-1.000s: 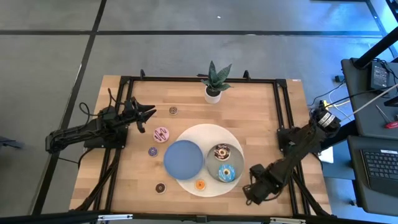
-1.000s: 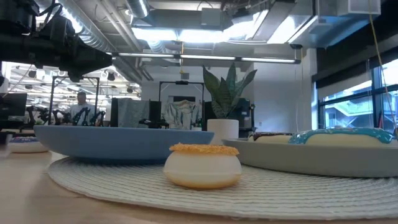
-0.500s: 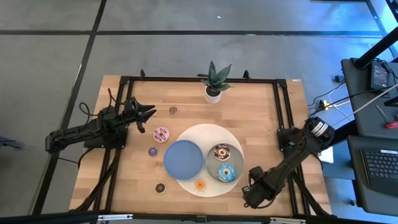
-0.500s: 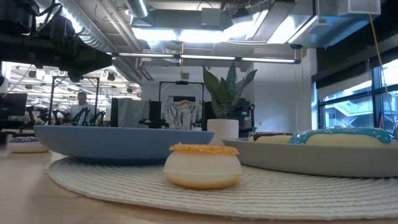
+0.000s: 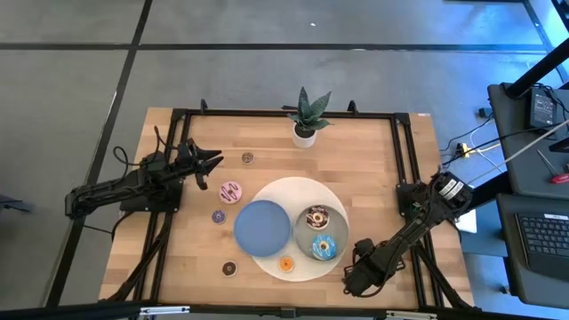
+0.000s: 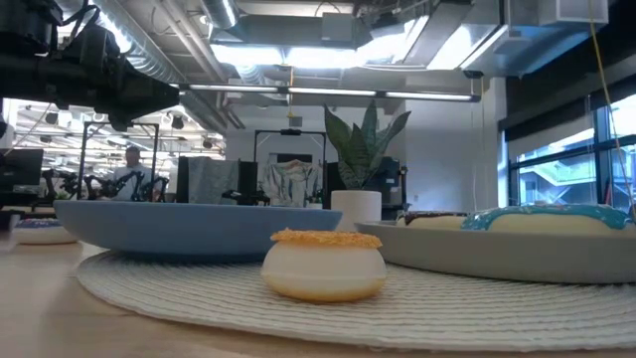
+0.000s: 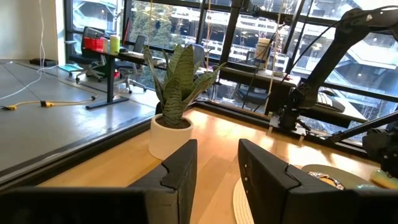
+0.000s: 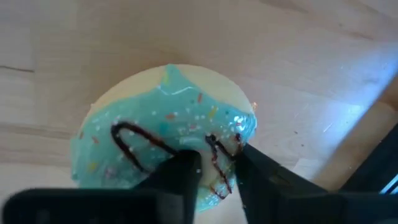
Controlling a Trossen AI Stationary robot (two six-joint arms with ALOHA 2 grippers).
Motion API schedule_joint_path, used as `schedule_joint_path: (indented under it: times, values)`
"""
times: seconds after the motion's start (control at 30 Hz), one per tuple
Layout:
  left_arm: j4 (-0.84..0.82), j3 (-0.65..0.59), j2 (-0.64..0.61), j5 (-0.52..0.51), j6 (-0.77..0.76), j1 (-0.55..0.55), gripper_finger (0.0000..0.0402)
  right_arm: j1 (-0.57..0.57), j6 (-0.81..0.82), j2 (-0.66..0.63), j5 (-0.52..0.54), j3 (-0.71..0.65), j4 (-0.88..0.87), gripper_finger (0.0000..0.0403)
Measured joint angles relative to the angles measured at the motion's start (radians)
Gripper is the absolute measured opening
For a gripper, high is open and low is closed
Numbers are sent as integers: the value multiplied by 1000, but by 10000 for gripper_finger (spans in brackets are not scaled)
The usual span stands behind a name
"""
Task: Pick & Place donuts
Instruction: Put the big green donut on the gray plate
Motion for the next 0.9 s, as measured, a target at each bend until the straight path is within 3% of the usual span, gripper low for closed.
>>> schedule_joint_path:
  times: [0.13,0.27,0.43,0.63,0.9]
  values:
    - [0,0,0,0,0,0,113,-7,-18,-19,-3,-1,-15,48]
    - [0,0,0,0,0,0,112,-32,-36,-101,6,-1,-86,27]
    - [0,0,0,0,0,0,113,-112,-93,-227,156,-1,-200,34]
    - [0,0,0,0,-3,0,112,-273,-326,-276,343,-1,-243,34]
    - [0,0,0,7,-3,0,112,-457,-632,-228,378,-1,-141,36]
